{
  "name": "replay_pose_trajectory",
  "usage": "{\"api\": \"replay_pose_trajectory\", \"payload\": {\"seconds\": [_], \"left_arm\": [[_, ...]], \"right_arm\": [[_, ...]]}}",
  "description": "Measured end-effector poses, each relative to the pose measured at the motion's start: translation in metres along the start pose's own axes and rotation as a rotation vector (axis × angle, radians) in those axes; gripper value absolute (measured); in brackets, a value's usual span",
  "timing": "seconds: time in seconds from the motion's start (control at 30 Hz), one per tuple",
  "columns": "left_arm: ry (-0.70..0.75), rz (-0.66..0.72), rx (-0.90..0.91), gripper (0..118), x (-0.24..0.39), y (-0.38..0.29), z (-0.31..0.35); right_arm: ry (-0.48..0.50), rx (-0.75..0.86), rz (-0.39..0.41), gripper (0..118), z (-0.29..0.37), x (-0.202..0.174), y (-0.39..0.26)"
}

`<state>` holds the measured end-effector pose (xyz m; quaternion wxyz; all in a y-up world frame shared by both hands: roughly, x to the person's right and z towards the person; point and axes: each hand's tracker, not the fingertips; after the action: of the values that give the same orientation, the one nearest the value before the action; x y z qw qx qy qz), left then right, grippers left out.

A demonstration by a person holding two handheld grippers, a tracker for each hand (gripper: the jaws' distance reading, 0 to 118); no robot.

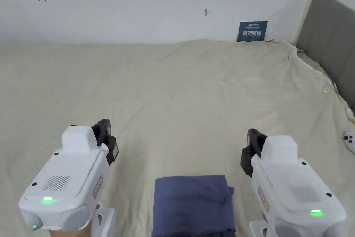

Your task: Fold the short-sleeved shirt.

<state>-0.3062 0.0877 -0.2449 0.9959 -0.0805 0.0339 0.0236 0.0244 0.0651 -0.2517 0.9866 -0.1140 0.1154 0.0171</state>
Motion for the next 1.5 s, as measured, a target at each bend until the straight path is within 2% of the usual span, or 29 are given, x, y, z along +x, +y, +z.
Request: {"api": "replay_pose_trajectory", "payload": {"seconds": [0.43, 0.53, 0.57, 0.7, 0.77, 0.83, 0.9, 0.93, 0.97, 1.13, 1.27, 1.4, 1.47, 1.5], "left_arm": [[-0.097, 0.129, -0.244, 0, -0.023, -0.045, -0.014], [-0.126, 0.151, -0.312, 0, -0.024, -0.056, -0.020], [-0.138, 0.164, -0.332, 0, -0.024, -0.060, -0.021], [-0.216, 0.243, -0.465, 6, -0.025, -0.079, -0.034], [-0.256, 0.300, -0.547, 17, -0.019, -0.086, -0.040], [-0.288, 0.369, -0.617, 49, -0.015, -0.095, -0.047], [-0.332, 0.430, -0.700, 87, -0.011, -0.106, -0.059], [-0.351, 0.446, -0.749, 97, -0.008, -0.113, -0.065], [-0.375, 0.449, -0.784, 101, -0.005, -0.118, -0.070], [-0.426, 0.489, -0.905, 101, 0.002, -0.144, -0.096], [-0.487, 0.547, -0.989, 96, -0.002, -0.165, -0.118], [-0.533, 0.489, -0.994, 60, 0.007, -0.164, -0.118], [-0.532, 0.487, -1.001, 50, 0.005, -0.168, -0.121], [-0.530, 0.488, -1.004, 42, 0.004, -0.167, -0.122]], "right_arm": [[0.066, -0.314, 0.037, 0, -0.068, -0.047, -0.132], [0.060, -0.387, 0.025, 0, -0.074, -0.047, -0.156], [0.058, -0.414, -0.002, 0, -0.076, -0.045, -0.165], [0.058, -0.369, -0.018, 0, -0.074, -0.042, -0.174], [0.062, -0.369, -0.025, 0, -0.073, -0.041, -0.173], [0.070, -0.362, -0.019, 0, -0.072, -0.040, -0.174], [0.077, -0.358, -0.020, 0, -0.072, -0.039, -0.175], [0.080, -0.357, -0.016, 0, -0.072, -0.039, -0.175], [0.082, -0.357, -0.014, 0, -0.071, -0.039, -0.174], [0.087, -0.362, -0.004, 0, -0.070, -0.038, -0.171], [0.092, -0.365, -0.001, 0, -0.070, -0.037, -0.171], [0.096, -0.368, 0.001, 0, -0.070, -0.036, -0.170], [0.100, -0.372, -0.002, 0, -0.070, -0.035, -0.170], [0.102, -0.374, -0.005, 0, -0.071, -0.035, -0.169]]}}
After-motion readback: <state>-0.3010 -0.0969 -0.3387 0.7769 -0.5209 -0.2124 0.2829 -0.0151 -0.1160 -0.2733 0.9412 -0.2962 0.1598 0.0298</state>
